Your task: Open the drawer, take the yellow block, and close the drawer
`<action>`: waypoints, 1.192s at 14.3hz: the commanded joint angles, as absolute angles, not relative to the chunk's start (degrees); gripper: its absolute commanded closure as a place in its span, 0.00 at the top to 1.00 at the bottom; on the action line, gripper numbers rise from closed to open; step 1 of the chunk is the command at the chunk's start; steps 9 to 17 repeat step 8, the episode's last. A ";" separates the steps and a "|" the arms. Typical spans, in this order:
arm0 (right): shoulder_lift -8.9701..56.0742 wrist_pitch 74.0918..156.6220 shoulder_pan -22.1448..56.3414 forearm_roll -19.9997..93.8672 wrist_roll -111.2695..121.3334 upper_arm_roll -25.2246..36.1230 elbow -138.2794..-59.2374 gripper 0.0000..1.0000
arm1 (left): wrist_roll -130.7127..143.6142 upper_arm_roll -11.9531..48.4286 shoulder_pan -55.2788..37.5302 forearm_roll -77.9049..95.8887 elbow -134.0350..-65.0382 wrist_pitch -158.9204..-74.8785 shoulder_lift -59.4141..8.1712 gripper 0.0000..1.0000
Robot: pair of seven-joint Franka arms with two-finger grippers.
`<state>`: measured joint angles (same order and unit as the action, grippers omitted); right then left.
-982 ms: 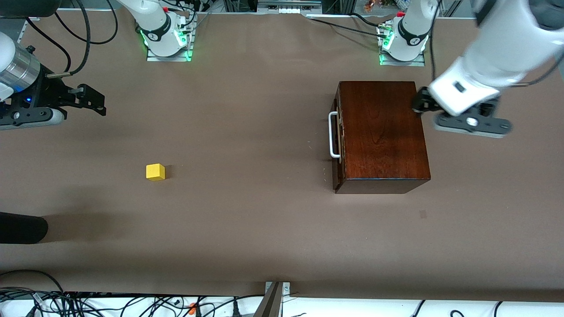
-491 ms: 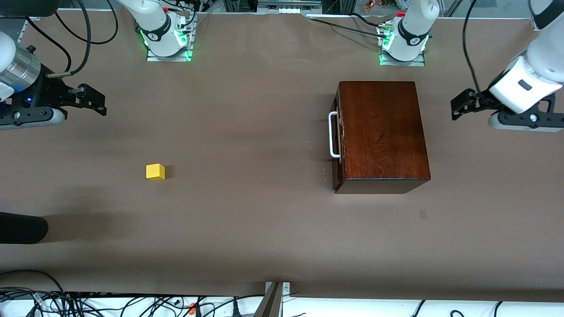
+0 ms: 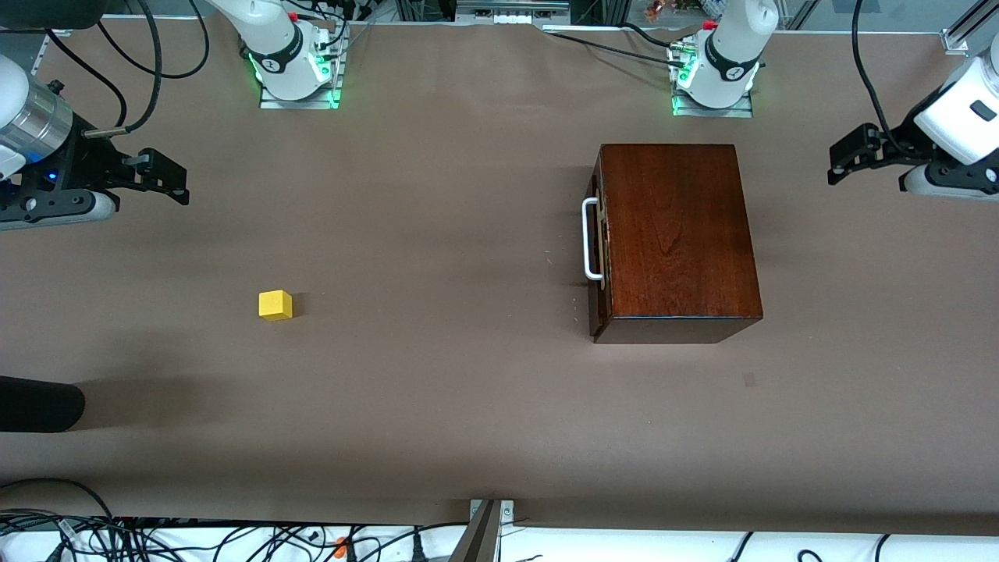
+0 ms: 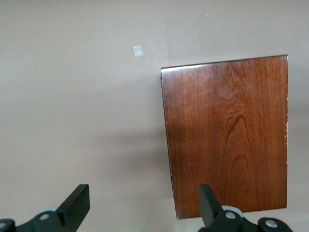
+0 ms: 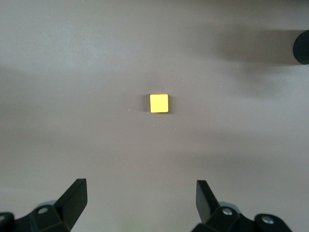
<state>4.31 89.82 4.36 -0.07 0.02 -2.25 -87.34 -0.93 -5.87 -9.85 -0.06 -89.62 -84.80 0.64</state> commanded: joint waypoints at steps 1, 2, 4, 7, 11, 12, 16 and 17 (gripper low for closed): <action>4.75 88.77 4.48 -0.26 -0.62 -2.37 -85.78 1.00 | -0.62 -5.80 -9.84 1.05 -88.77 -81.83 0.79 1.00; 4.75 88.77 4.48 -0.26 -0.62 -2.37 -85.78 1.00 | -0.70 -5.80 -9.84 1.05 -88.77 -81.74 0.88 1.00; 4.75 88.77 4.48 -0.26 -0.62 -2.46 -85.78 1.00 | -0.62 -5.80 -9.84 1.05 -88.77 -81.65 0.88 1.00; 4.75 88.77 4.48 -0.26 -0.62 -2.46 -85.78 1.00 | -0.70 -6.15 -9.84 0.97 -88.77 -81.74 0.88 1.00; 4.75 88.77 4.48 -0.26 -0.62 -2.46 -85.78 1.00 | -0.70 -6.15 -9.84 0.88 -88.51 -81.83 0.88 1.00; 4.75 88.77 4.48 -0.26 -0.62 -2.46 -85.78 1.00 | -0.70 -6.15 -9.84 0.88 -88.51 -81.83 0.88 1.00; 4.75 88.77 4.48 -0.26 -0.62 -2.46 -85.78 1.00 | -0.70 -6.15 -9.84 0.88 -88.51 -81.83 0.88 1.00; 4.75 88.77 4.48 -0.26 -0.62 -2.46 -85.78 1.00 | -0.70 -6.15 -9.84 0.88 -88.51 -81.83 0.88 1.00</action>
